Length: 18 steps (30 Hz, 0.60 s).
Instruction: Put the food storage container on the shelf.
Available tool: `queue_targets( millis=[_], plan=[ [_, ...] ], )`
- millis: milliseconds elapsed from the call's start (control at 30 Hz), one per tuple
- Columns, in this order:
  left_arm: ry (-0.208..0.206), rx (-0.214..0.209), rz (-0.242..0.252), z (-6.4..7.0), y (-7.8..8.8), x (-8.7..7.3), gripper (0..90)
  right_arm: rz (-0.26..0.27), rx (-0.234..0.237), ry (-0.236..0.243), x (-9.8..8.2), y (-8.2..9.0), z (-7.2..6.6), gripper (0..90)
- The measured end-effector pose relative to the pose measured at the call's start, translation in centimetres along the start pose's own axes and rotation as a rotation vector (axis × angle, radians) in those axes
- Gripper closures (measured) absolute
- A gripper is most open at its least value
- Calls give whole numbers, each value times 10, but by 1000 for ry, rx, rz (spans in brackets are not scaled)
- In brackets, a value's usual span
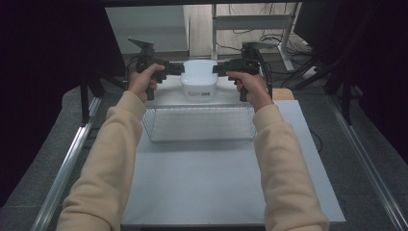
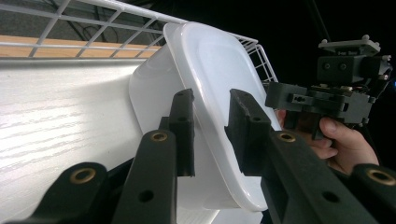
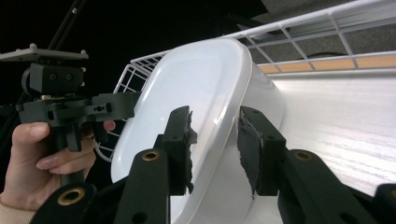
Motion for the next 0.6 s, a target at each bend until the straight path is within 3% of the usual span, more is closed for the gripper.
queue_targets(
  millis=[67, 133, 200, 233, 333, 400, 500, 600],
  plan=[
    [-5, -2, -5, 1, -1, -2, 707, 11, -13, 16, 0, 0, 0, 619],
    [-28, 20, -6, 3, -2, -4, 631, 29, -3, 14, 1, -1, -4, 478],
    [-86, 84, 30, 7, 0, -4, 503, 53, -15, 30, 2, 1, -10, 363],
    [-120, 106, 52, 12, 2, -5, 468, 70, -18, 47, 3, 2, -12, 350],
    [-203, 151, 93, 23, 9, -11, 356, 99, -65, 150, 1, 13, -22, 273],
    [-263, 175, 111, 30, 14, -18, 339, 112, -76, 198, -2, 21, -27, 247],
    [-354, 210, 118, 38, 24, -35, 322, 128, -116, 308, -13, 37, -32, 234],
    [-410, 257, 132, 40, 33, -54, 309, 142, -158, 421, -27, 52, -34, 234]
  ],
)
Point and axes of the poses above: each handheld gripper's, and its own axes: y roughly backward along the jaws, x roughly out of its top, z roughly to its right, the point moved 7 cm from there along -y, roughly forward along the jaws, and after that the axes turned 6 degrees about y, right-handed, at the moved point
